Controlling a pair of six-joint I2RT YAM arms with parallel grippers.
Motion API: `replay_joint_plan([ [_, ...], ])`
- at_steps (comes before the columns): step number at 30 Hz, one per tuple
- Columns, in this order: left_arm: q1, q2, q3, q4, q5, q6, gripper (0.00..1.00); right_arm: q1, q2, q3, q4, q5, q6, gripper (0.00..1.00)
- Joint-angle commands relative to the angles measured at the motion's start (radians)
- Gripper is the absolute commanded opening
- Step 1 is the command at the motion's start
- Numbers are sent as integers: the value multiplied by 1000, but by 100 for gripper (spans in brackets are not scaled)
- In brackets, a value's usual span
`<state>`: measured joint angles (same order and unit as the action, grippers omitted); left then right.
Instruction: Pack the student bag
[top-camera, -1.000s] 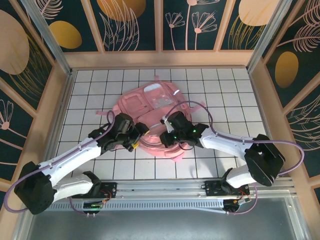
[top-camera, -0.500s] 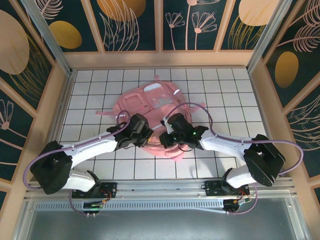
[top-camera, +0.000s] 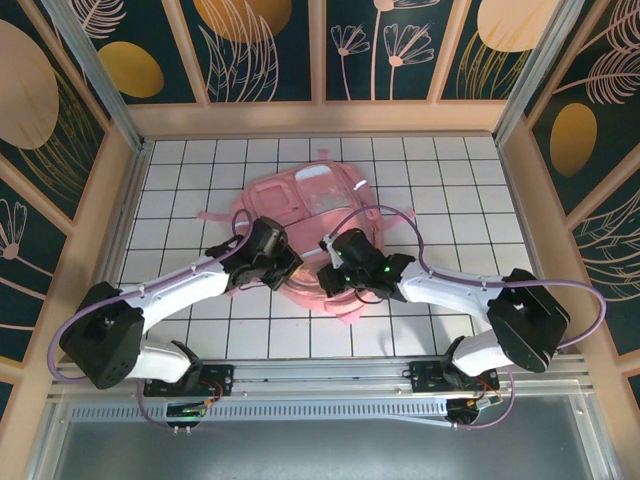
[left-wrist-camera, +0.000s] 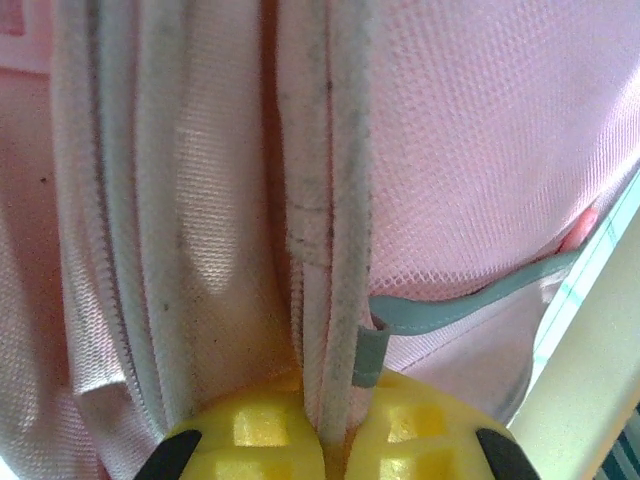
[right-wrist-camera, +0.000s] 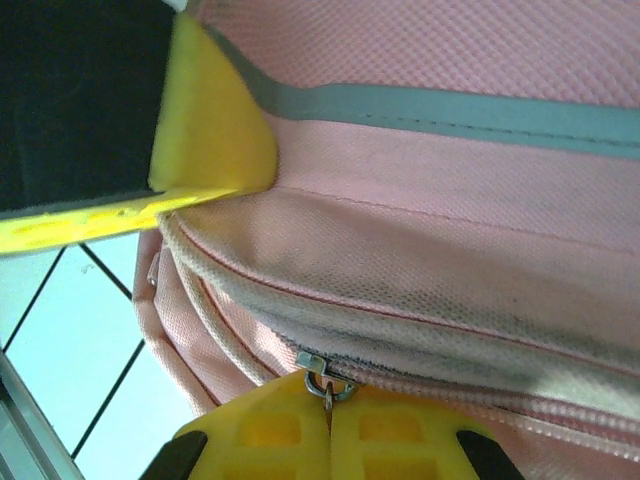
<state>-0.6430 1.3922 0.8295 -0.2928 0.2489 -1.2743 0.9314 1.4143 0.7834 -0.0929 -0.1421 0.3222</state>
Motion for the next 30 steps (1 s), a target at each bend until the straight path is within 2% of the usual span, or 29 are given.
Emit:
replay_joint_plan([
  [1,64,28,85,-228,-103,337,0,9,-3,18,-109,36,-58,0],
  [4,91,34,112,-286,-128,453,0,11,-14,6,-112,42,-49,0],
  [6,124,46,118,-307,-137,478,0,13,-22,-1,-101,20,-43,0],
  [10,158,73,111,-280,-83,477,0,32,-11,0,-101,32,-31,0],
  [11,159,81,111,-259,-32,469,6,41,-7,-1,-89,32,-20,0],
  [12,158,88,108,-239,22,454,21,51,-2,0,-69,29,-8,0],
  [13,158,90,102,-219,61,441,28,58,7,5,-55,24,0,0],
  [18,158,7,76,-196,89,347,55,107,81,76,-43,44,18,0],
  [20,159,-43,51,-199,127,302,60,116,87,89,-48,61,25,0],
  [22,152,-77,17,-240,114,248,61,115,81,85,-34,61,28,0],
  [24,132,-103,-27,-272,43,177,61,115,77,78,-18,54,24,0],
  [30,21,-250,-171,-42,-91,-175,62,117,88,66,22,-6,42,0],
])
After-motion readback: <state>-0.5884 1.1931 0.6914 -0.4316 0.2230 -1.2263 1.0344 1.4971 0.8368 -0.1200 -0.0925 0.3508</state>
